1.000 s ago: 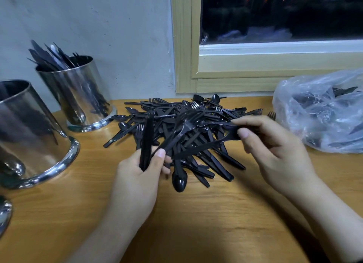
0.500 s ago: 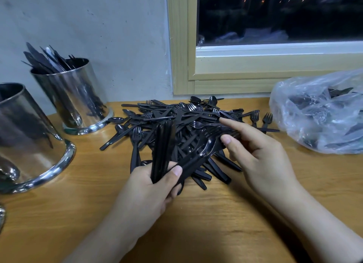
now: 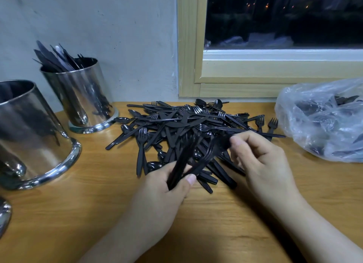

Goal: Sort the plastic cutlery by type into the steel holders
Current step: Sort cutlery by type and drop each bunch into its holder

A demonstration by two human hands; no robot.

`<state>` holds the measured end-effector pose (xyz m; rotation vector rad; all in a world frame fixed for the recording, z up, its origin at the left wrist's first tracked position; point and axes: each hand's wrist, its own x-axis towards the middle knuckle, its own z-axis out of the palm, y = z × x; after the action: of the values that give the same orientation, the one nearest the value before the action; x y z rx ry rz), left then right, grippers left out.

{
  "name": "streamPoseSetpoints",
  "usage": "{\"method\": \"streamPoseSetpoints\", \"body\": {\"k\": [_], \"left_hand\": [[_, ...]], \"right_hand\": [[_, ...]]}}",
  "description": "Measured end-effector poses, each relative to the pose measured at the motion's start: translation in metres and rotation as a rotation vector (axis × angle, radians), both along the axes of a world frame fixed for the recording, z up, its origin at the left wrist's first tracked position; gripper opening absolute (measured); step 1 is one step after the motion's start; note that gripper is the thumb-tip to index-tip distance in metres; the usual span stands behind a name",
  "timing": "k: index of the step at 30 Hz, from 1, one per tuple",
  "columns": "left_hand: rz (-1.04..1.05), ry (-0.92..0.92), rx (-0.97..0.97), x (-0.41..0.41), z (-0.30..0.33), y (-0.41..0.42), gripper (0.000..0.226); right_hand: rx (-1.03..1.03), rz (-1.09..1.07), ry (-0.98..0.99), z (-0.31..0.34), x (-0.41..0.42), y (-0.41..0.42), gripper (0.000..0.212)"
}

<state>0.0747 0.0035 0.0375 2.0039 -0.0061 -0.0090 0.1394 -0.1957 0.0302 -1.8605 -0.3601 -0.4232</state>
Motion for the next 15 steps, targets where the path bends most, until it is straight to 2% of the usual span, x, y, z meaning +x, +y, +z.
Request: {"method": "streamPoseSetpoints", "body": {"k": [3, 5, 8, 12, 15], "left_hand": [[0.149, -0.074, -0.11, 0.004, -0.005, 0.005, 0.035], [0.249, -0.109, -0.246, 0.008, -0.007, 0.01, 0.029], [0.334, -0.131, -0.37, 0.01, -0.011, 0.015, 0.021], [0.323, -0.129, -0.409, 0.012, -0.014, 0.014, 0.022], [0.315, -0.11, -0.434, 0.012, -0.016, 0.015, 0.021]], "right_hand": [[-0.098, -0.103, 0.005, -0.005, 0.009, 0.005, 0.021], [-0.288, -0.104, 0.034, -0.008, 0.014, 0.015, 0.016], [-0.515, -0.058, 0.064, -0.011, 0.017, 0.036, 0.03], [-0.563, -0.063, 0.133, -0.012, 0.018, 0.05, 0.027], [-0.512, -0.083, 0.216, -0.012, 0.018, 0.049, 0.021]]}}
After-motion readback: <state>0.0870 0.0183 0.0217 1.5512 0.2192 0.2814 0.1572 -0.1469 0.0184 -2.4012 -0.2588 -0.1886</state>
